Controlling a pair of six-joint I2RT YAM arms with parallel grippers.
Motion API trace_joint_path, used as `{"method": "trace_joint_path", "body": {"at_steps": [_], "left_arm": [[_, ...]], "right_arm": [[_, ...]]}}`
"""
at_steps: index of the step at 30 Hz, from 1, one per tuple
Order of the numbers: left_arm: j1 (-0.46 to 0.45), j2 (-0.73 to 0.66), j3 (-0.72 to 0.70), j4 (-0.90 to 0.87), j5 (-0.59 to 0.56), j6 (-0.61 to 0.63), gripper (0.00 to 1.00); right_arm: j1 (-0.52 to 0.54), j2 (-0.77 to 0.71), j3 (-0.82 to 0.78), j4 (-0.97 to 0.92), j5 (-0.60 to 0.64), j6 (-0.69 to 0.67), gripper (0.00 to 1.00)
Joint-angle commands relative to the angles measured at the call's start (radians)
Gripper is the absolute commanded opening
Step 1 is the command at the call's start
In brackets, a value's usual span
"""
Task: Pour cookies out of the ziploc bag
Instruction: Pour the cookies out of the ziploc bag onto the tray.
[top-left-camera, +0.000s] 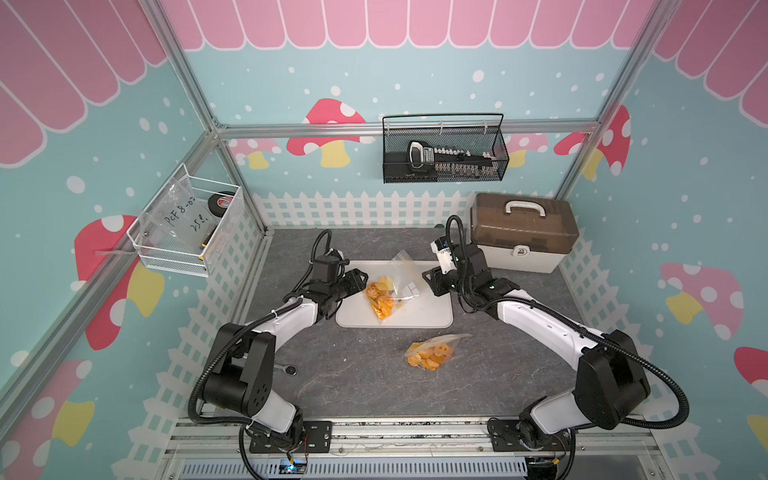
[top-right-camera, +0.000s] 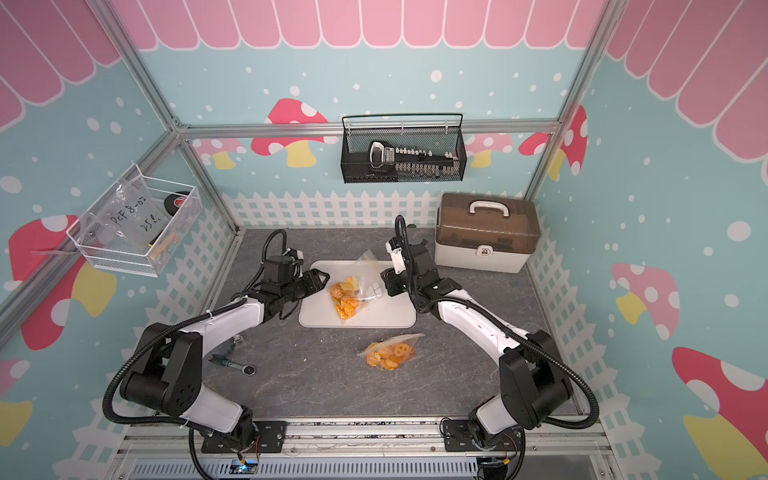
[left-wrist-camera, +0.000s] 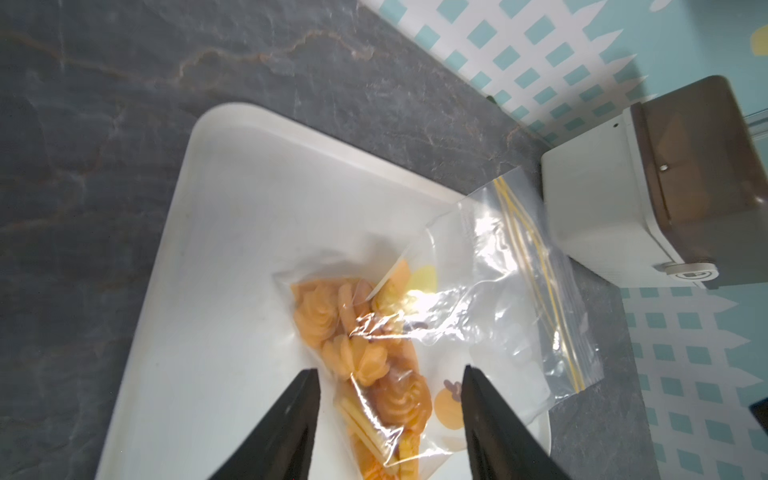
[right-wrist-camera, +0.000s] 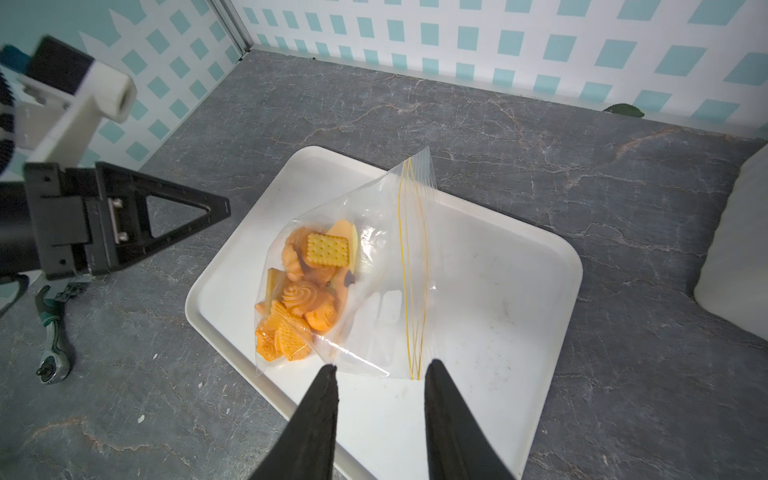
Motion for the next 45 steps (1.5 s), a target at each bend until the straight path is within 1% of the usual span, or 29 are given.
{"method": "trace_joint_path", "body": {"at_steps": [1, 4, 8, 9, 13, 17, 18, 20, 26, 30, 35, 40, 45], "left_arm": [[-0.022, 0.059, -0.019, 0.074, 0.054, -0.04, 0.7], [-0.04, 0.089, 0.015, 0.057, 0.035, -0.033, 0.72], [-0.044, 0.105, 0.038, 0.029, 0.004, -0.02, 0.58], [-0.044, 0.116, 0.044, 0.026, 0.005, -0.02, 0.56], [-0.044, 0.148, 0.064, 0.022, 0.017, -0.026, 0.53], [-0.045, 0.179, 0.095, 0.007, 0.015, -0.024, 0.48], [-0.047, 0.191, 0.105, -0.001, 0.017, -0.024, 0.45], [-0.047, 0.208, 0.122, -0.017, 0.021, -0.019, 0.36], [-0.047, 0.198, 0.124, -0.023, 0.012, -0.014, 0.0], [-0.049, 0.152, 0.129, -0.064, -0.022, 0.019, 0.0], [-0.05, 0.07, 0.181, -0.187, -0.074, 0.086, 0.0], [-0.065, -0.011, 0.29, -0.377, -0.146, 0.175, 0.0], [-0.097, -0.027, 0.423, -0.56, -0.186, 0.256, 0.0]], "right_arm": [[-0.008, -0.021, -0.015, -0.012, -0.012, -0.009, 0.37], [-0.01, -0.026, -0.019, -0.015, -0.009, -0.012, 0.38], [-0.011, -0.029, -0.024, -0.015, -0.011, -0.012, 0.38], [-0.013, -0.03, -0.024, -0.015, -0.011, -0.013, 0.38], [-0.012, -0.036, -0.028, -0.015, -0.013, -0.013, 0.38], [-0.014, -0.047, -0.032, -0.017, -0.012, -0.013, 0.38], [-0.014, -0.051, -0.032, -0.017, -0.01, -0.013, 0.38], [-0.014, -0.06, -0.038, -0.018, -0.007, -0.015, 0.38], [-0.018, -0.076, -0.047, -0.018, 0.0, -0.018, 0.39], [-0.02, -0.078, -0.049, -0.019, 0.0, -0.019, 0.38], [-0.021, -0.084, -0.051, -0.019, 0.0, -0.02, 0.38], [-0.023, -0.085, -0.051, -0.02, 0.0, -0.021, 0.38], [-0.023, -0.089, -0.051, -0.019, -0.002, -0.021, 0.38]]}}
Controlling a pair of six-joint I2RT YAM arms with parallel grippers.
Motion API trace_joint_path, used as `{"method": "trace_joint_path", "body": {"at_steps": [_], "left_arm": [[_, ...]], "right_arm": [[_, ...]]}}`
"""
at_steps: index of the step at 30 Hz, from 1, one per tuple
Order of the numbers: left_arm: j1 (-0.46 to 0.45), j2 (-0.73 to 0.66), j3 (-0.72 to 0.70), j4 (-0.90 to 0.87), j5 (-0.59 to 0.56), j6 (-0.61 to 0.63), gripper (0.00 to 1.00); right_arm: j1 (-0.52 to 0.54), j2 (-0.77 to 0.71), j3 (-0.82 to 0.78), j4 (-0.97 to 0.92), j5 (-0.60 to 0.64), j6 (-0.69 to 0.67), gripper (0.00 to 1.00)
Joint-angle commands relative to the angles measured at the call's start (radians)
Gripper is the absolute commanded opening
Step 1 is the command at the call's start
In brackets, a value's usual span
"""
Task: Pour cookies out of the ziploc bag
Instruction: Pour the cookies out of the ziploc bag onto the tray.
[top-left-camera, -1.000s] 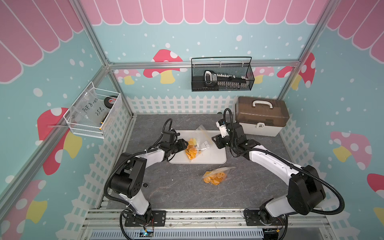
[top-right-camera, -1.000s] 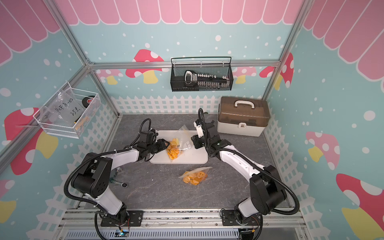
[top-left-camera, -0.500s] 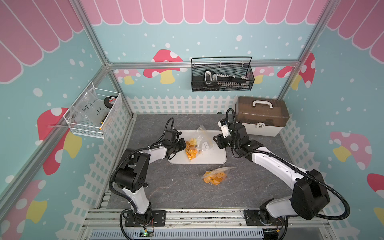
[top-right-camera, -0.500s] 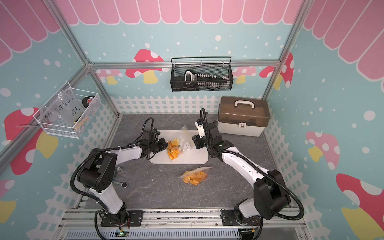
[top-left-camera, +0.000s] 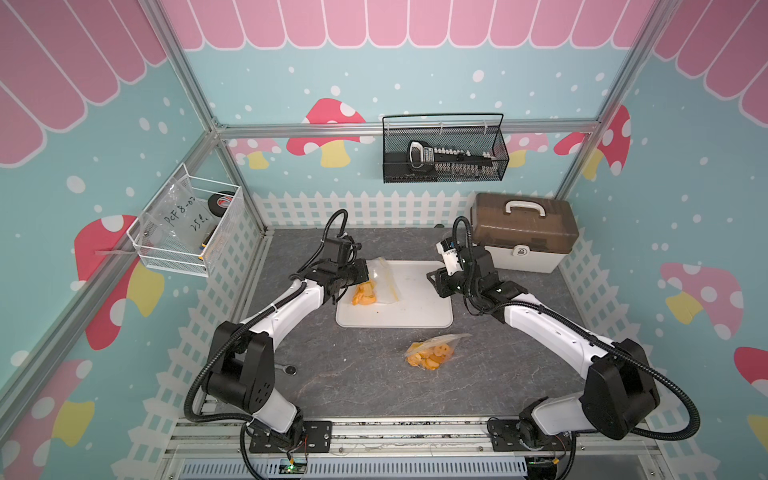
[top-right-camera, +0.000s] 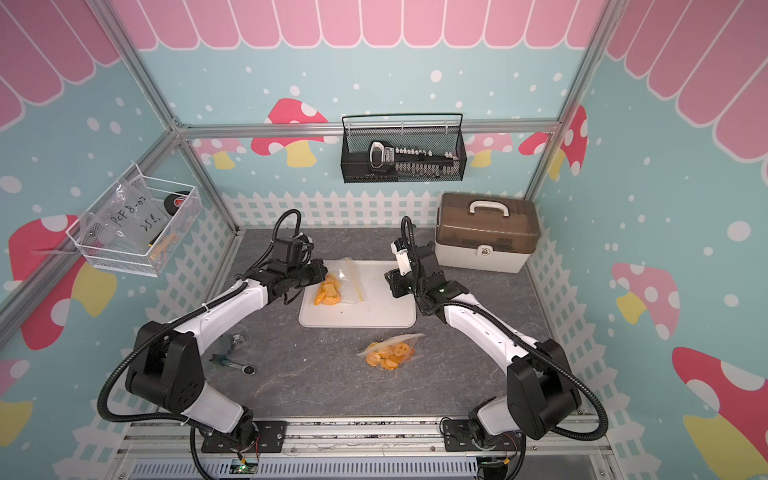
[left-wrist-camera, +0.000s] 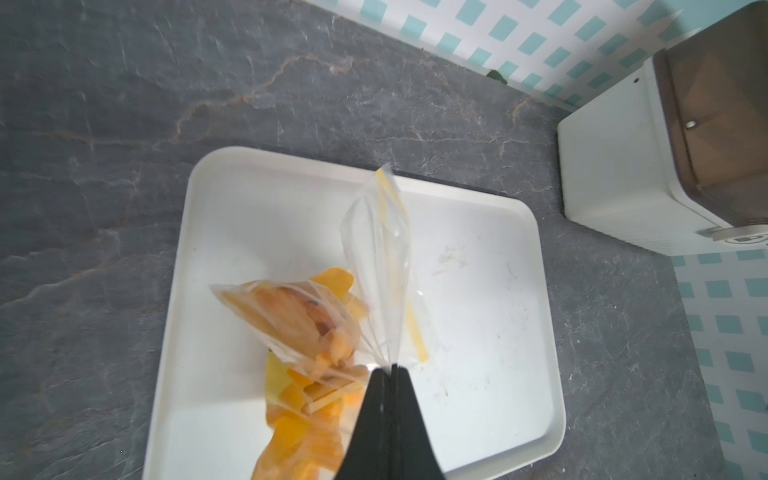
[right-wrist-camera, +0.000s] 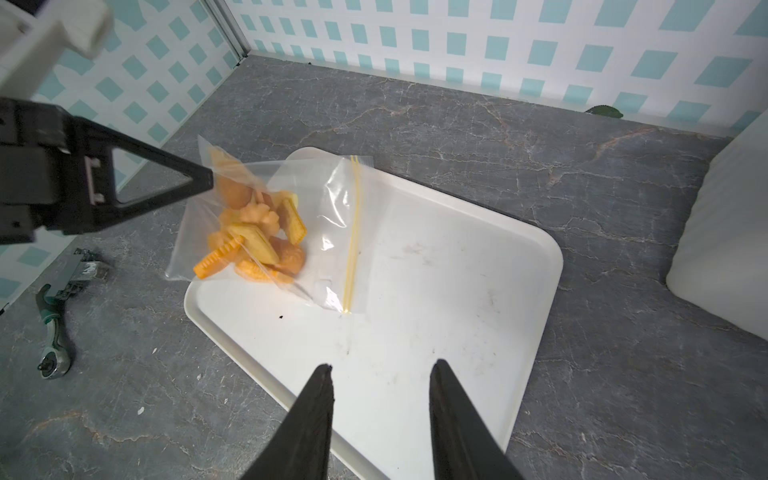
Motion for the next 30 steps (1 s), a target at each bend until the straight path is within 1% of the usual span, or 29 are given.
{"method": "trace_joint_path", "body": {"at_steps": [1, 4, 9, 12, 17, 20, 21, 22, 24, 26, 27, 30], "left_arm": [[-0.025, -0.013, 0.088, -0.167, -0.039, 0.093, 0.0], [-0.04, 0.017, 0.133, -0.212, -0.025, 0.113, 0.0], [-0.071, 0.052, 0.175, -0.228, -0.015, 0.118, 0.0], [-0.113, 0.063, 0.205, -0.242, -0.021, 0.118, 0.0], [-0.129, 0.11, 0.209, -0.239, -0.007, 0.12, 0.0], [-0.13, 0.139, 0.177, -0.201, -0.008, 0.114, 0.0], [-0.13, 0.146, 0.165, -0.185, -0.01, 0.111, 0.04], [-0.13, 0.147, 0.155, -0.176, -0.014, 0.108, 0.12], [-0.13, 0.134, 0.124, -0.152, -0.031, 0.101, 0.37], [-0.13, 0.096, 0.085, -0.124, -0.048, 0.094, 0.53], [-0.13, 0.067, 0.06, -0.109, -0.059, 0.091, 0.58], [-0.128, -0.053, -0.033, -0.076, -0.129, 0.08, 0.68]], "right_arm": [[-0.005, -0.03, -0.012, -0.013, 0.001, -0.013, 0.38], [-0.004, -0.031, -0.012, -0.013, 0.001, -0.013, 0.38], [-0.006, -0.032, -0.015, -0.015, 0.003, -0.016, 0.38], [-0.006, -0.025, -0.012, -0.016, 0.003, -0.017, 0.38], [-0.008, -0.019, -0.011, -0.016, 0.003, -0.019, 0.38], [-0.009, -0.021, -0.011, -0.019, 0.002, -0.02, 0.38], [-0.009, -0.021, -0.013, -0.02, 0.004, -0.021, 0.38], [-0.009, -0.021, -0.012, -0.021, 0.004, -0.021, 0.38], [-0.009, -0.02, -0.011, -0.02, 0.003, -0.021, 0.38], [-0.01, -0.017, -0.012, -0.021, 0.002, -0.021, 0.38], [-0.01, -0.014, -0.011, -0.021, 0.002, -0.02, 0.38], [-0.01, -0.006, -0.008, -0.021, -0.005, -0.021, 0.38]]}}
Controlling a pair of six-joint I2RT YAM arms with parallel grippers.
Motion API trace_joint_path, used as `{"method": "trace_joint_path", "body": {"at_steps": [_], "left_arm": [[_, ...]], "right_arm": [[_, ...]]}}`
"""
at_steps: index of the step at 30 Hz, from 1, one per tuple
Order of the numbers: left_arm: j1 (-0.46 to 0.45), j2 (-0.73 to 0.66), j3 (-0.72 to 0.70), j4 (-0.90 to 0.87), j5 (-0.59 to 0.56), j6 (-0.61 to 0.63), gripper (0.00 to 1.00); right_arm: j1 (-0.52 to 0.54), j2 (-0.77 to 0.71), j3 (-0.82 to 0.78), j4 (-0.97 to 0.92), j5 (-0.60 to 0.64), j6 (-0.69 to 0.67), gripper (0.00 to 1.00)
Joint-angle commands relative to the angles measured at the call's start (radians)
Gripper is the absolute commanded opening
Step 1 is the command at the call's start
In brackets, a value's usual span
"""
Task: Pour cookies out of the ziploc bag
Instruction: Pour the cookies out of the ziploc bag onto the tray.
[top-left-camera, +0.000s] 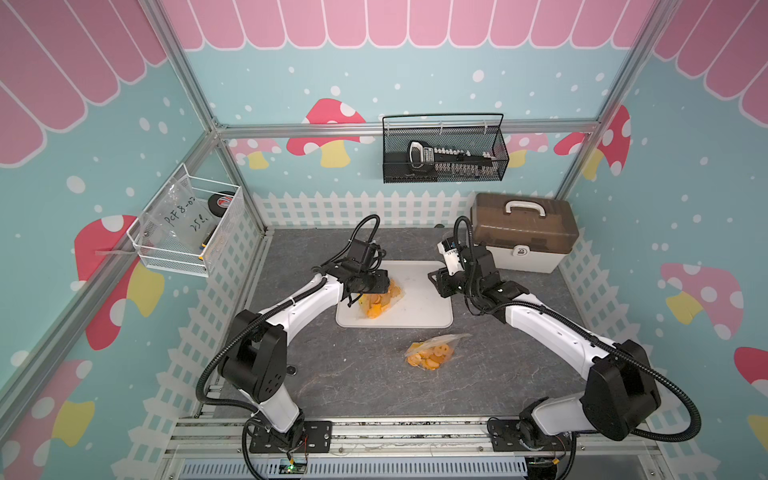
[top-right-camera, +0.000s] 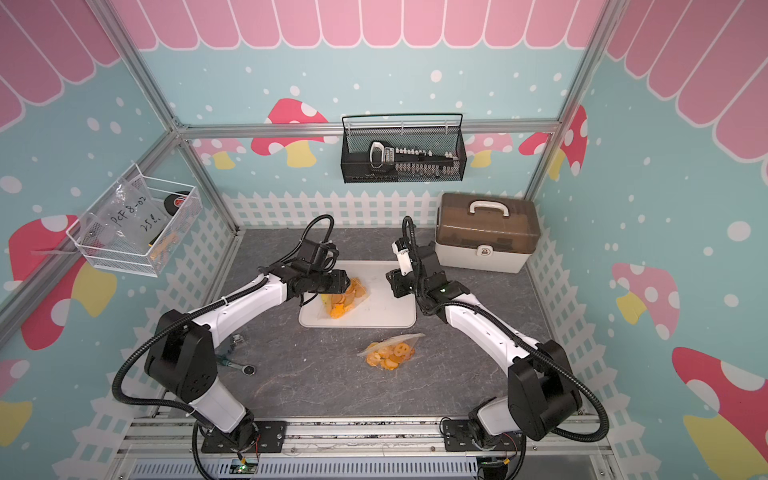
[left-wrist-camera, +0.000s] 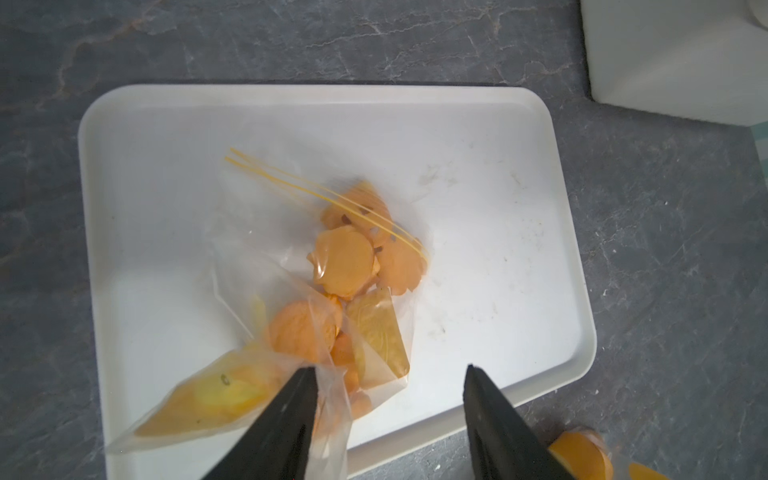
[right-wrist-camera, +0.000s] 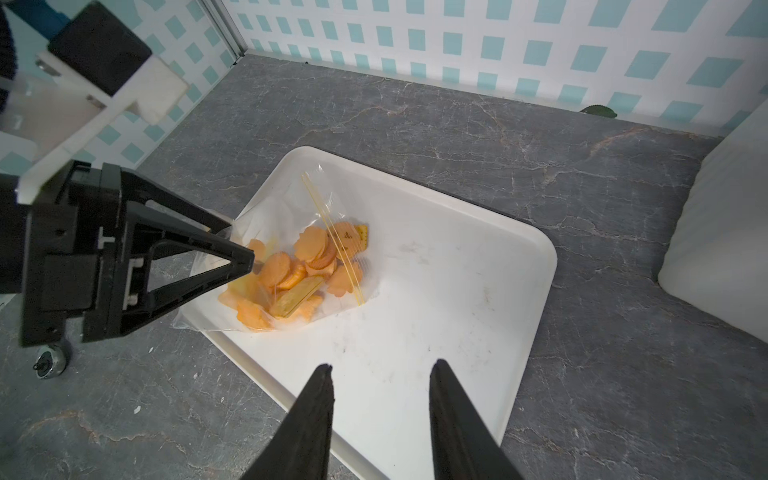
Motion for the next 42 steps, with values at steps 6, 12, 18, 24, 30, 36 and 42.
{"method": "trace_joint_path", "body": {"at_steps": [6, 12, 18, 24, 30, 36, 42], "left_arm": [[0.043, -0.396, -0.297, 0.107, -0.131, -0.059, 0.89], [0.141, -0.568, -0.588, 0.331, -0.024, -0.141, 0.96], [0.151, -0.494, -0.618, 0.482, 0.119, -0.175, 0.97], [0.126, -0.384, -0.578, 0.561, 0.109, -0.166, 0.96], [0.104, -0.315, -0.564, 0.589, 0.137, -0.179, 0.95], [0.084, -0.23, -0.503, 0.52, 0.094, -0.17, 0.76], [0.095, -0.184, -0.489, 0.548, 0.12, -0.191, 0.46]], "right_arm": [[-0.003, 0.017, 0.001, -0.013, -0.022, -0.011, 0.38], [-0.003, 0.018, 0.003, -0.014, -0.034, -0.015, 0.45], [-0.003, 0.051, 0.011, 0.004, -0.087, -0.02, 0.69], [-0.004, 0.1, 0.023, 0.015, -0.116, -0.021, 0.7], [-0.004, 0.111, 0.021, 0.024, -0.112, -0.024, 0.68], [-0.003, 0.133, 0.025, 0.036, -0.125, -0.022, 0.62], [-0.003, 0.134, 0.004, 0.082, -0.132, -0.015, 0.6]]}}
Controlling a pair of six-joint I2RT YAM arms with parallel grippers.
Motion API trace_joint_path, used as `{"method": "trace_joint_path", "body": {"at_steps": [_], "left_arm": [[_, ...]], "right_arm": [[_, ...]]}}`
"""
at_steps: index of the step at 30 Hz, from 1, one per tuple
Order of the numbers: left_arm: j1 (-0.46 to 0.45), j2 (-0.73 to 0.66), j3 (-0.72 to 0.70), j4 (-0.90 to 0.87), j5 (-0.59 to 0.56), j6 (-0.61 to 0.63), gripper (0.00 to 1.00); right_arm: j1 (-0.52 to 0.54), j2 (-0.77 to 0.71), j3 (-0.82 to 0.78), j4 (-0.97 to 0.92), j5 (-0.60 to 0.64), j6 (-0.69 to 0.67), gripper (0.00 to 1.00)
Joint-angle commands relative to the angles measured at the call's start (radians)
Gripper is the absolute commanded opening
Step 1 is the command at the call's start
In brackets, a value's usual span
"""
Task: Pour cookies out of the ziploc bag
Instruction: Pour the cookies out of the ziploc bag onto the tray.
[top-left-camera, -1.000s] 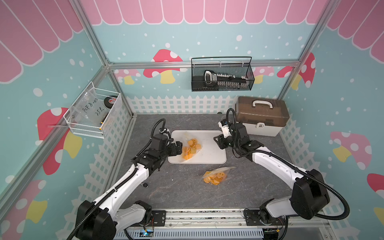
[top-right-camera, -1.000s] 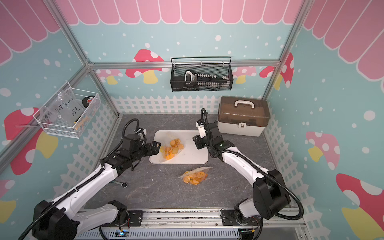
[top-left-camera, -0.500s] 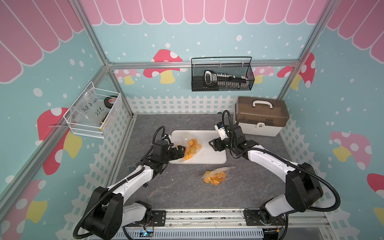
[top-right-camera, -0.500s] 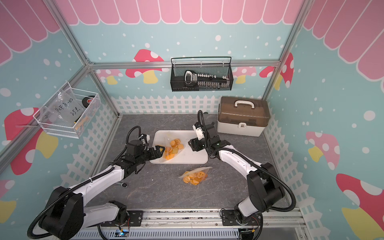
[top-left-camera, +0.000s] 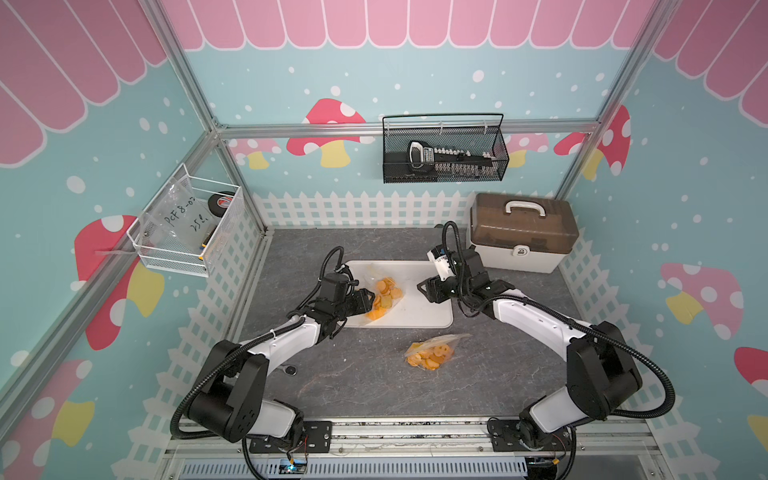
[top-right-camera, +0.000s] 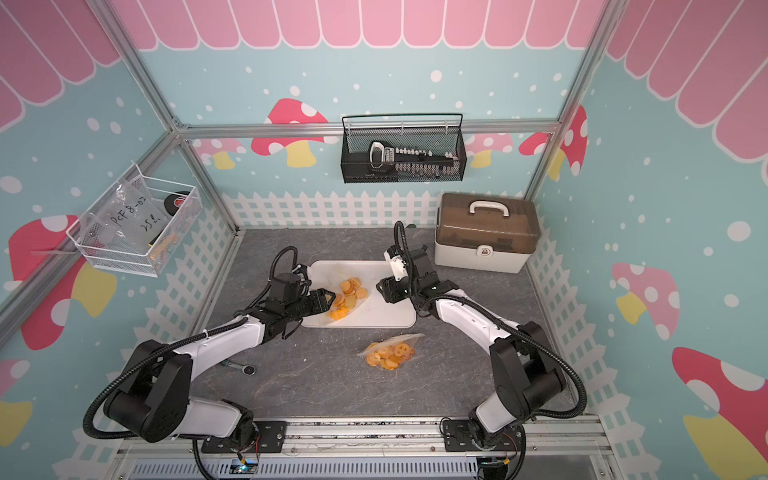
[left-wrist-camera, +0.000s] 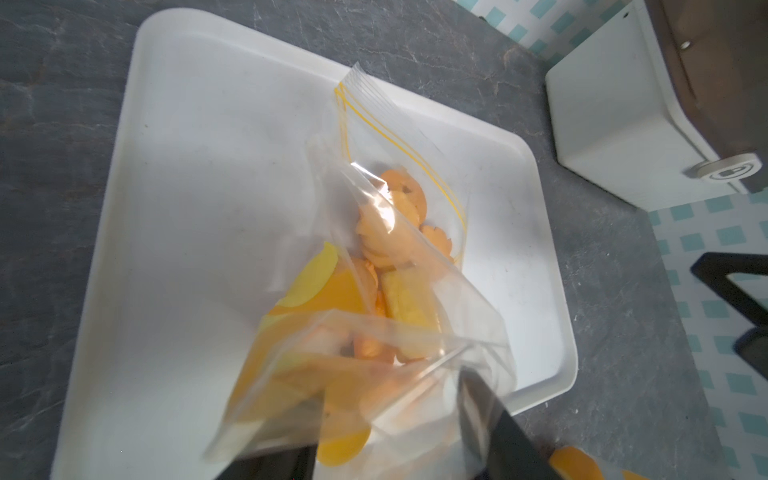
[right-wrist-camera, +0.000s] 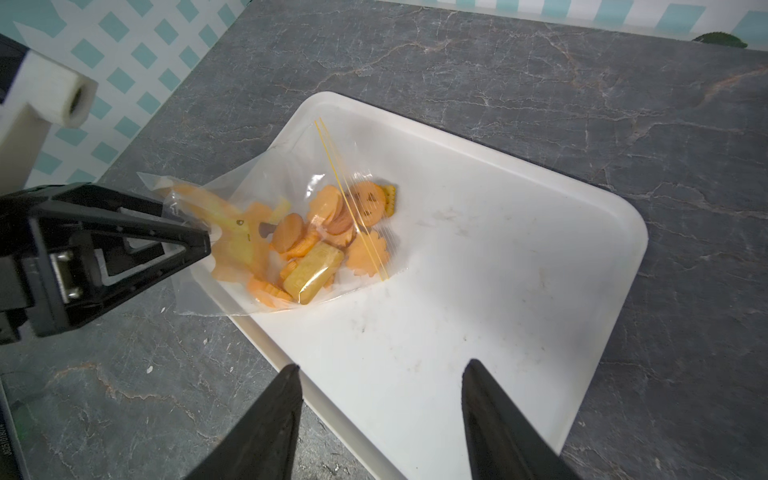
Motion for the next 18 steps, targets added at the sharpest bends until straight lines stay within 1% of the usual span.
{"method": "trace_joint_path", "body": {"at_steps": [1, 6, 7, 9, 11, 12, 15, 18], "left_arm": [[0.0, 0.006, 0.015, 0.015, 0.002, -0.01, 0.43], [-0.003, 0.002, 0.005, 0.022, -0.013, -0.017, 0.37], [-0.003, 0.002, 0.005, 0.022, -0.014, -0.017, 0.33], [-0.003, 0.002, 0.005, 0.022, -0.012, -0.015, 0.17], [-0.004, 0.001, 0.007, 0.018, -0.011, -0.014, 0.04], [-0.004, -0.004, 0.007, 0.016, -0.012, -0.012, 0.0], [-0.01, -0.027, 0.013, -0.011, -0.024, 0.005, 0.0], [-0.028, -0.058, 0.041, -0.081, -0.056, 0.043, 0.0]], "right_arm": [[-0.003, 0.019, -0.005, 0.073, -0.03, -0.003, 0.59], [-0.004, 0.029, -0.082, 0.27, -0.111, 0.003, 0.57], [-0.003, 0.028, -0.098, 0.304, -0.118, 0.002, 0.56], [-0.003, 0.022, -0.14, 0.365, -0.117, -0.006, 0.56], [-0.004, 0.011, -0.186, 0.428, -0.106, -0.006, 0.54], [-0.003, 0.003, -0.199, 0.444, -0.102, -0.008, 0.54], [-0.004, -0.034, -0.251, 0.51, -0.085, -0.015, 0.53], [-0.003, -0.053, -0.282, 0.547, -0.041, -0.012, 0.51]]}}
